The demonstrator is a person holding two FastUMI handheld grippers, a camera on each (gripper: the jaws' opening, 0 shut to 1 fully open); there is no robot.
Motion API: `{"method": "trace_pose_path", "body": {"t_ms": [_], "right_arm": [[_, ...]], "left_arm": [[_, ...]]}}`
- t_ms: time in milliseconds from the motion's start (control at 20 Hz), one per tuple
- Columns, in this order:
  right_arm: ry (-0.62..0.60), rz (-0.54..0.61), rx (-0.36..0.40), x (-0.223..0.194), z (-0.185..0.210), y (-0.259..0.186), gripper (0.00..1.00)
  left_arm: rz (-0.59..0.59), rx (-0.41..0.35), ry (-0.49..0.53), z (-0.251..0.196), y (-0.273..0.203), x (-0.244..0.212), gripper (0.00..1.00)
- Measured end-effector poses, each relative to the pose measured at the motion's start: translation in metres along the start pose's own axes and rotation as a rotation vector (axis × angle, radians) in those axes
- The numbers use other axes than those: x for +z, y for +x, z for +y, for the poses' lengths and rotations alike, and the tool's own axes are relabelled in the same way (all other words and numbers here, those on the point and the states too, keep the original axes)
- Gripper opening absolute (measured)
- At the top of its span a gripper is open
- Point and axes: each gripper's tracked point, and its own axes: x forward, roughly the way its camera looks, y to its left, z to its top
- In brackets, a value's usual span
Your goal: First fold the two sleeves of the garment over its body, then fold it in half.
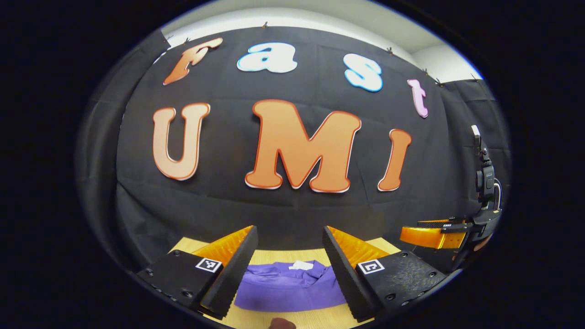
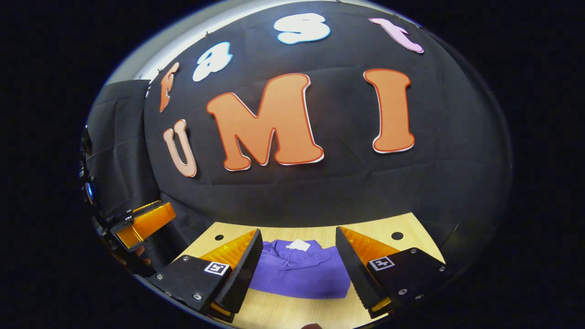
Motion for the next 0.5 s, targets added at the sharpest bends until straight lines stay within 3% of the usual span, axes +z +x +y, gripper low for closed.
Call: {"method": "trace_pose_path", "body": {"t_ms": [250,500], "right_arm": [[-0.048,-0.069,0.009,0.010,0.011,-0.030,0.94],[-0.122,-0.098,0.014,0.003,0.012,-0.046,0.95]], "left_arm": [[-0.066,0.020,0.060,-0.021,-0.034,0.008,0.92],[-0.031,0.064,0.064,-0.030,-0.049,-0.027,0.92]]}}
